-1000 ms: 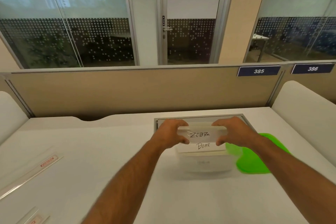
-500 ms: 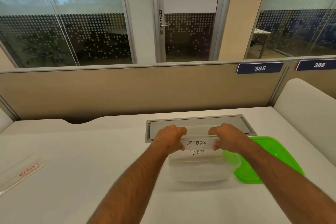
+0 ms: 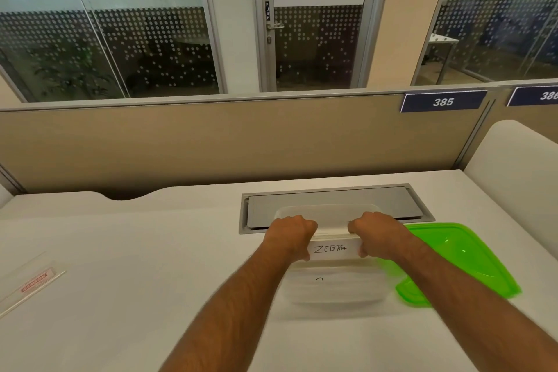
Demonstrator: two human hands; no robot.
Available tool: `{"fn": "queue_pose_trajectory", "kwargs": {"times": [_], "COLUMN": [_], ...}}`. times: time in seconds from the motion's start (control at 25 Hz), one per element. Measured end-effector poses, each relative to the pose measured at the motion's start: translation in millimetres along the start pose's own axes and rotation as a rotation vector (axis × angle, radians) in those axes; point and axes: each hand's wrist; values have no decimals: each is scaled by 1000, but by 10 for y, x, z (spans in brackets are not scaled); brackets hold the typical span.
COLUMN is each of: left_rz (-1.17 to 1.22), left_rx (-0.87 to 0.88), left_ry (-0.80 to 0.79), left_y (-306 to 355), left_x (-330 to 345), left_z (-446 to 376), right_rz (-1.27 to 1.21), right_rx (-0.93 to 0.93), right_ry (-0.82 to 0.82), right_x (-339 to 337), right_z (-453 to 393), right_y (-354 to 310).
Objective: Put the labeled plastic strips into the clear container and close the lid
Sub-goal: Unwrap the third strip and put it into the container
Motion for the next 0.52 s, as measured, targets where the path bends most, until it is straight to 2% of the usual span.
{"fn": "queue_pose_trajectory", "kwargs": {"times": [0.36,0.52], "left_rz": [-168,-81], "left_rx": [41,39], "left_ry": [-5,41], "left_y": [8,21], "left_x": [28,-3], "left_z": [-3,26], "right_rz": [128,69], "right_rx": [-22,-30], "right_ry": [33,79], "right_x": [102,64], "right_z": [25,95], "right_y": [-81,-77]}}
Point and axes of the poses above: each hand's wrist, its own z-axis away from the middle knuckle, its own x-axis out of the palm, y = z × x, and after that the axes turned 7 degrees about -z, right-handed
